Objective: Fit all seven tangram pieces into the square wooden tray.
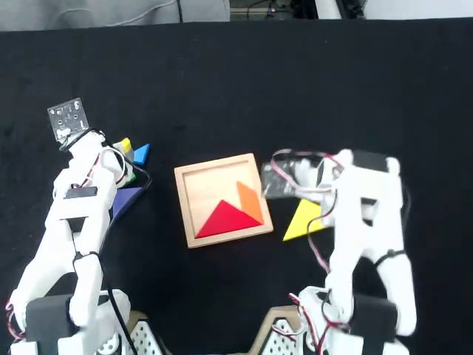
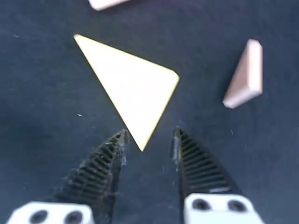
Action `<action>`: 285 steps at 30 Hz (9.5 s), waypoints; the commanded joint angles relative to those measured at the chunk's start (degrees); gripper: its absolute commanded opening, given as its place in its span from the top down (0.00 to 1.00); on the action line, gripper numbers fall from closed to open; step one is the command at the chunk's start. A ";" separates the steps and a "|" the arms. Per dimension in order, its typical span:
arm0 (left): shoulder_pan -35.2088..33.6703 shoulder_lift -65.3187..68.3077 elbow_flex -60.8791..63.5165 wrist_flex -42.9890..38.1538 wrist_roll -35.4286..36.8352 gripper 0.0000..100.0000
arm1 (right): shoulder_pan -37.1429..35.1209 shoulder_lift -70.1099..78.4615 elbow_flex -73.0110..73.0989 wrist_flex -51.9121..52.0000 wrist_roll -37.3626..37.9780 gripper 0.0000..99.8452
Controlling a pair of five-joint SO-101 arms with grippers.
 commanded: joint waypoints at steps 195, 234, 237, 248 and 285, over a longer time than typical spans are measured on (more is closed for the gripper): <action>-2.86 -0.26 -1.01 -0.62 -0.62 0.81 | -35.25 30.64 -23.08 -21.36 -99.60 0.99; -3.03 -0.26 -0.92 -0.53 -0.62 0.81 | -39.21 35.74 -26.07 -10.73 -99.16 0.99; -2.95 -0.26 -0.92 -0.53 -0.62 0.81 | -39.56 35.74 -26.07 -9.23 -99.08 0.99; -2.86 -0.26 -1.01 -0.53 -0.62 0.81 | -30.24 29.14 -28.53 -13.01 -99.16 0.99; -3.38 -0.26 -1.01 -0.53 -0.62 0.81 | -21.63 37.67 -29.32 -18.81 -99.60 0.99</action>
